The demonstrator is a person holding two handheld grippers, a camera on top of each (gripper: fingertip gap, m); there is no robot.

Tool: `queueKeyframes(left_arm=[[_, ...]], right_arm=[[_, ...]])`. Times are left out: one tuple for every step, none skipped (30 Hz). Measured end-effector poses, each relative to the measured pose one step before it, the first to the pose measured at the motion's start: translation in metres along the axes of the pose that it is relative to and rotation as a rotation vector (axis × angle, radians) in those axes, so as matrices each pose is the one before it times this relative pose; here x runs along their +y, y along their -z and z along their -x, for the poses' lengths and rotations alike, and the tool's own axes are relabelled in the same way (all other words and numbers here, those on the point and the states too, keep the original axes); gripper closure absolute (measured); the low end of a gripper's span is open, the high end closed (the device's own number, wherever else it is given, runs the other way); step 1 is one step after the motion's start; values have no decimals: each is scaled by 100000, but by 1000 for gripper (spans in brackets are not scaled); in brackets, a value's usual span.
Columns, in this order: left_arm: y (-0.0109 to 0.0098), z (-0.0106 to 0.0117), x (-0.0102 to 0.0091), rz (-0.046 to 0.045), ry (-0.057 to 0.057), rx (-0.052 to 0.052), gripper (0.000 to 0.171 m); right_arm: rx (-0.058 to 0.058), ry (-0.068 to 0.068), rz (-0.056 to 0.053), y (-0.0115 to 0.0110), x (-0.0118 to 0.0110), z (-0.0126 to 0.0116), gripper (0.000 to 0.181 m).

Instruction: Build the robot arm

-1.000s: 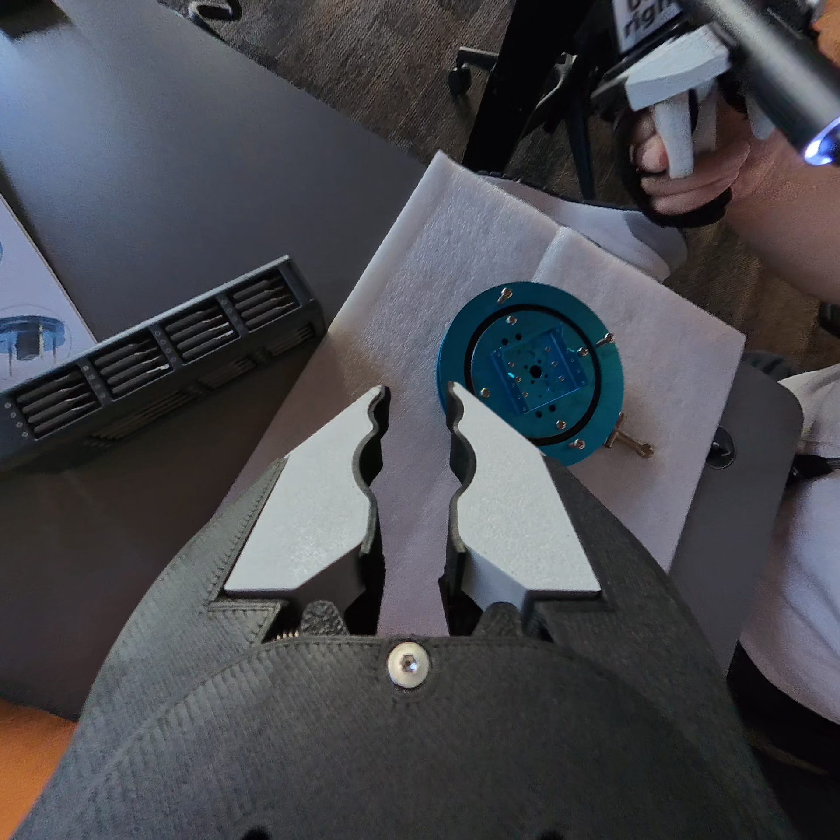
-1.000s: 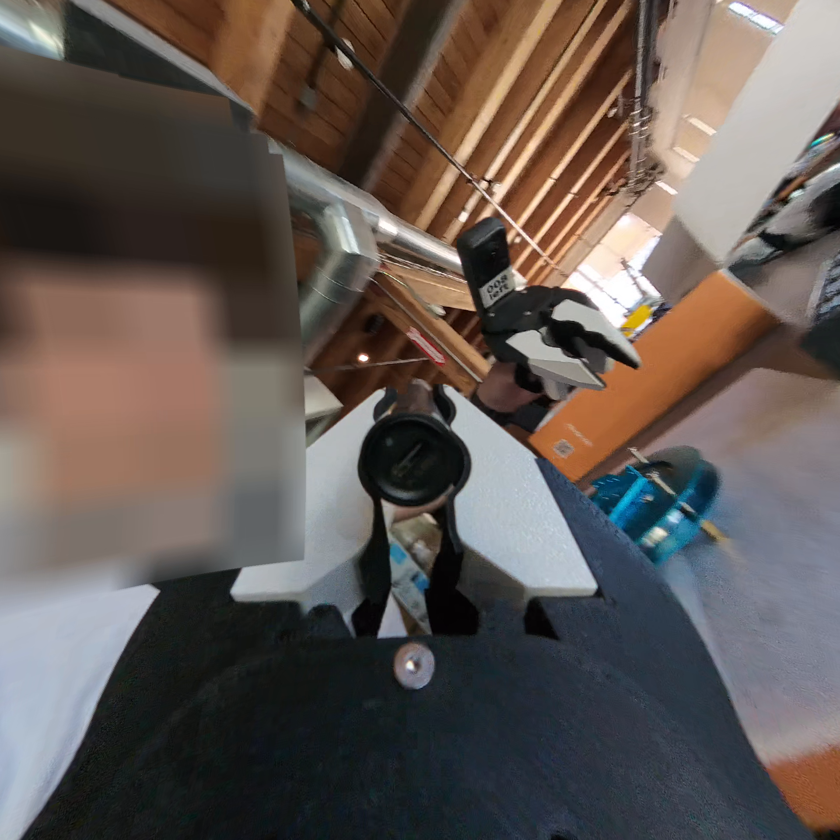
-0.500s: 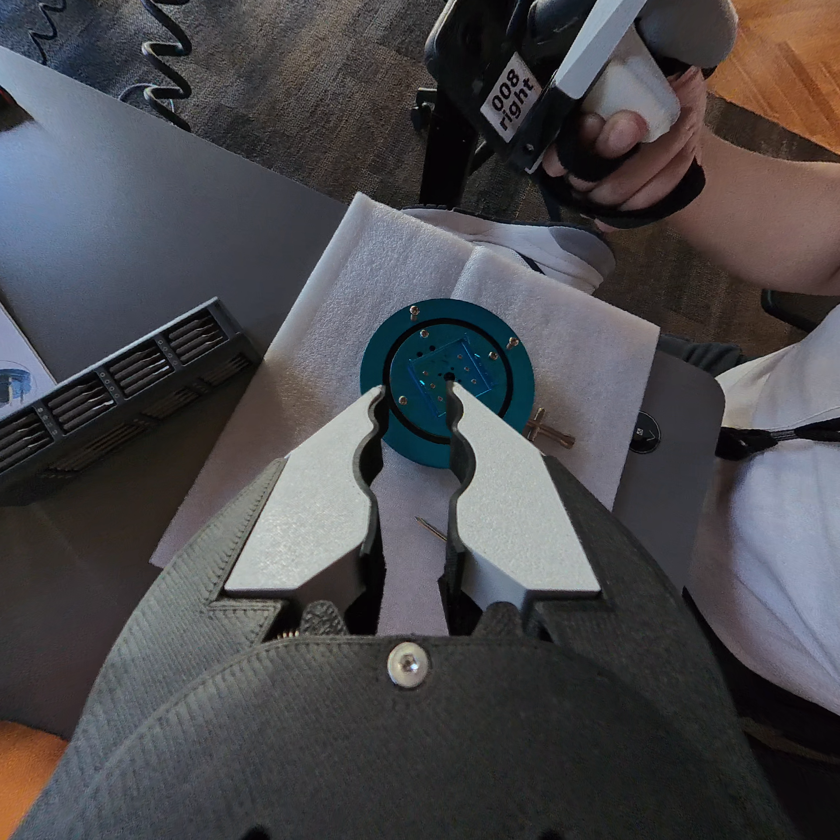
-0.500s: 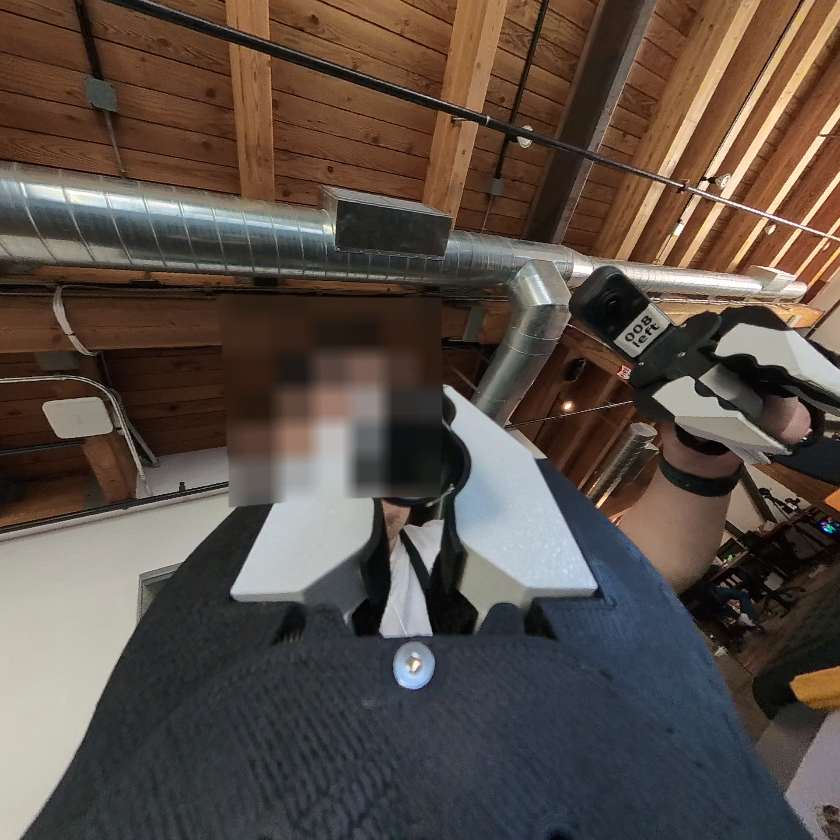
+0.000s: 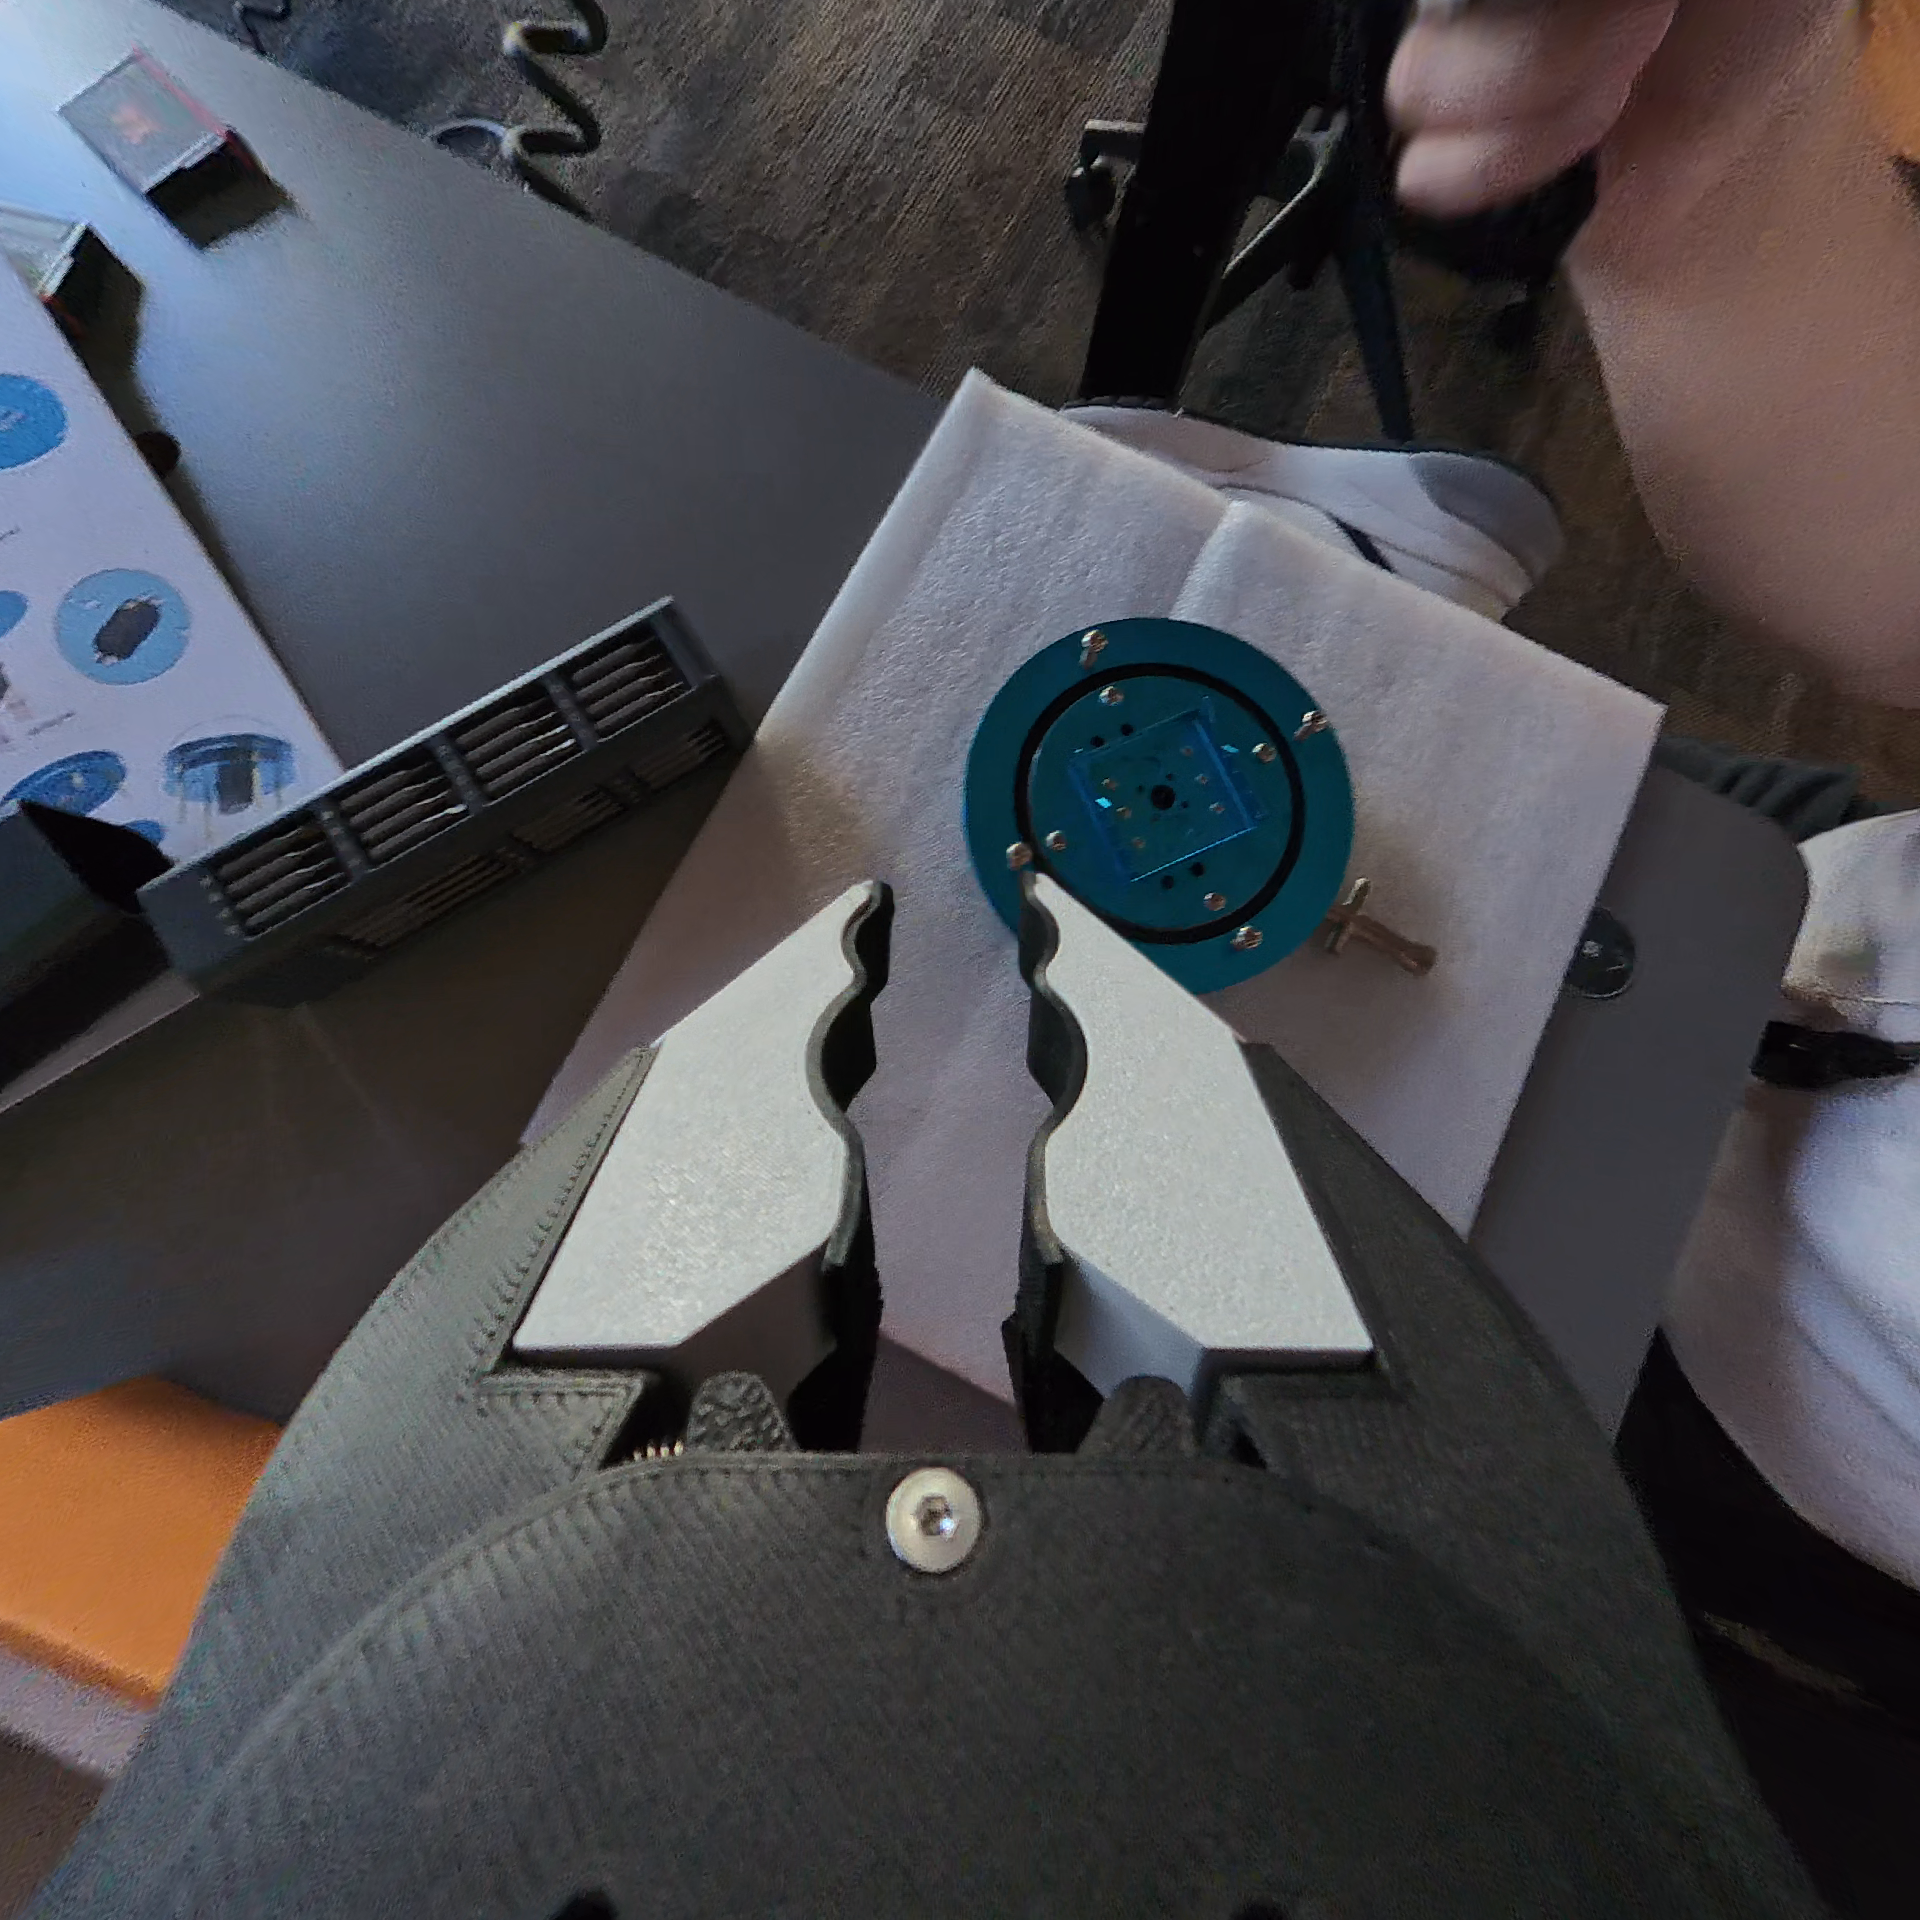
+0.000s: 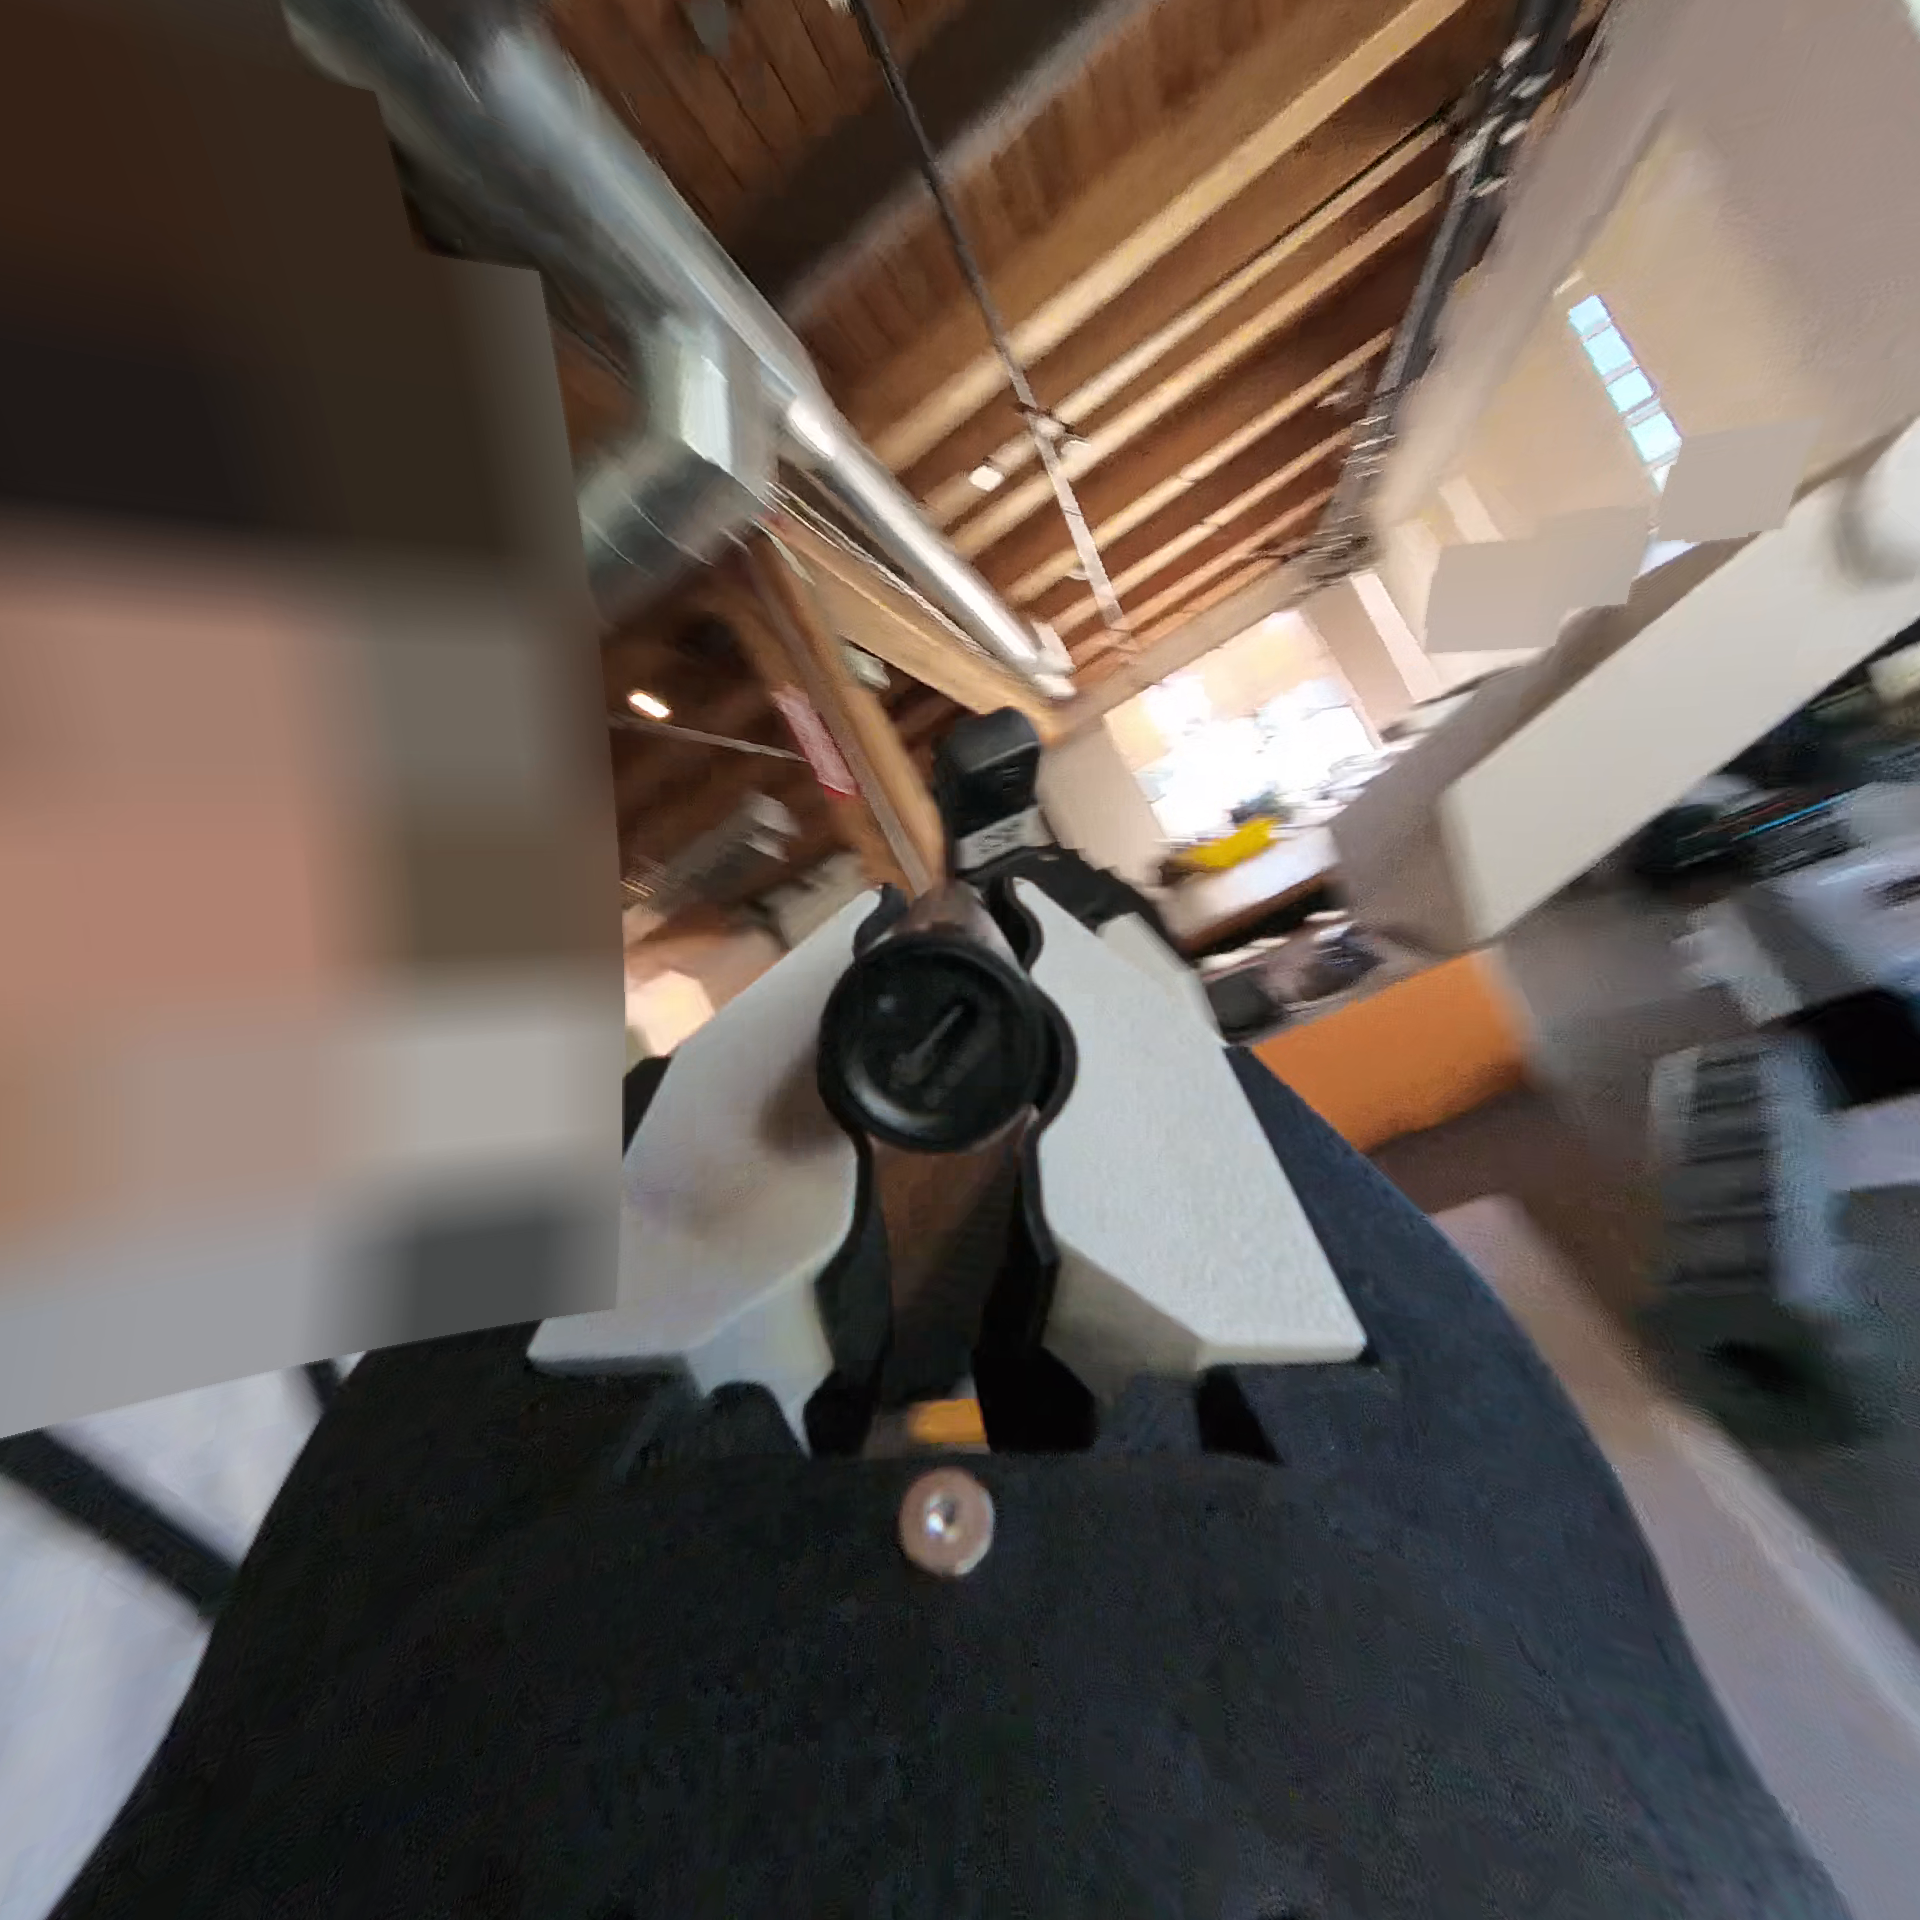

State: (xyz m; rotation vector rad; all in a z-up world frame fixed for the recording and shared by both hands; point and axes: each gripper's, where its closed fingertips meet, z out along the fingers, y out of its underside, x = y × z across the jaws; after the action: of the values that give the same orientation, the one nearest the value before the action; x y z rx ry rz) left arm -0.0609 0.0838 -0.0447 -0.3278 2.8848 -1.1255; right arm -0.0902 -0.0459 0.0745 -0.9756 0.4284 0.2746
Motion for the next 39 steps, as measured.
queueKeyframes(left_arm=[[-7, 692, 185, 2121, -298, -1117, 148], [-69, 728, 201, 2588, -878, -1299, 148], [-153, 744, 181, 2646, -1458, -1380, 148], [-217, 739, 144, 2577, -2086, -1264, 148], [-286, 836, 103, 2332, -2559, -1633, 148], [-315, 887, -24, 1425, -2921, -1869, 149], [-327, 762, -140, 303, -3344, -1107, 150], [-310, 657, -90, 276, -3835, -486, 152], [-275, 723, 106, 1139, -4203, -827, 153], [-214, 723, 260, 1681, -4158, -966, 153], [-135, 656, 314, 1822, -3685, -662, 153], [-83, 658, 317, 1665, -2933, -704, 153], [-49, 625, 257, 1276, -2166, -412, 152], [-51, 611, 253, 1265, -1296, -96, 152], [-81, 753, 331, 1907, -645, -671, 153], [-129, 828, 439, 2465, -607, -819, 153], [-178, 882, 529, 2824, -282, -964, 152], [-246, 928, 570, 2831, 784, -1131, 152], [-288, 763, 481, 2164, 2048, -146, 151], [-334, 605, 418, 1619, 2912, 763, 151], [-363, 476, 389, 1417, 2558, 1061, 150], [-371, 312, 359, 1257, 893, 1370, 147], [-351, 198, 229, 743, -1090, 986, 144], [-290, 117, -12, -373, -2803, 472, 141], [-269, 18, -276, -1390, -3838, 408, 136], [-296, 39, -406, -1355, -4147, 36, 131], [-373, 120, -412, -599, -4275, -279, 126], [-472, -46, -500, -386, -4234, 649, 116], [-541, -225, -532, 18, -4205, 1611, 113], [-586, -232, -511, 600, -4467, 1552, 112], [-600, -154, -490, 656, -4578, 1133, 111], [-602, -94, -411, 654, -4007, 1101, 111], [-568, -35, -307, 821, -2472, 1200, 111], [-491, -115, -278, 623, -1002, 2022, 110], [-393, -209, -221, 400, -281, 2666, 111], [-327, -199, -142, 266, -156, 2370, 112], [-264, -147, -65, 43, -1, 1929, 113], [-276, -203, 16, 163, 813, 2198, 115], [-251, -338, 59, 293, 1871, 3055, 120]], right_arm=[[5591, 11179, 2425, -548, -718, -477, 165], [4357, 8932, 1576, -480, -602, -496, 165], [3450, 6645, 970, -374, -436, -563, 165], [3149, 4945, -292, -273, -355, -687, 165], [2652, 3616, -1811, -171, -345, -697, 165], [1936, 2544, -2916, -77, -311, -681, 165], [978, 2061, -2839, 39, -190, -593, 165], [371, 1879, -2551, 171, -106, -558, 165], [56, 1564, -2326, 264, -73, -556, 165], [-12, 575, -1495, 289, -11, -636, 165], [637, -209, -623, 275, 45, -737, 165], [859, 143, 779, 197, 144, -771, 165], [677, 624, 2234, 98, 246, -745, 165], [891, 1440, 3005, 27, 279, -751, 165], [1910, 2383, 2629, -45, 151, -839, 165], [2579, 2693, 2025, -102, 52, -845, 165], [2071, 2896, 1747, -152, 20, -705, 165], [1069, 2903, 1318, -171, 3, -490, 165], [170, 2352, 798, -170, 6, -320, 165], [-554, 1582, 343, -128, 21, -203, 165], [-1036, 952, 106, -60, 75, -120, 165], [-399, 125, -700, 38, 18, -224, 165], [489, -1060, -1882, 53, -118, -376, 165], [-281, -1866, -2310, -7, -262, -348, 165], [-1272, -2898, -2051, -108, -401, -263, 165], [-1751, -2108, -1587, -170, -504, -150, 165], [-1677, 471, -863, -165, -451, -27, 165], [-476, 1832, 388, -147, -254, -145, 165], [1183, 1393, 1443, -112, -65, -358, 165], [1874, 992, 1801, -69, 135, -412, 165], [1341, 678, 1693, 12, 356, -283, 165], [515, -106, 1018, 94, 530, -127, 165], [-170, -1291, 229, 152, 568, -33, 165], [-680, -2076, -458, 197, 564, 19, 165], [-1017, -2102, -973, 225, 484, 69, 165], [-970, -1683, -957, 242, 427, 60, 165], [-614, -1060, -198, 207, 436, 17, 165], [-90, -275, 913, 160, 493, -42, 165], [410, 576, 1481, 95, 482, -66, 165]])
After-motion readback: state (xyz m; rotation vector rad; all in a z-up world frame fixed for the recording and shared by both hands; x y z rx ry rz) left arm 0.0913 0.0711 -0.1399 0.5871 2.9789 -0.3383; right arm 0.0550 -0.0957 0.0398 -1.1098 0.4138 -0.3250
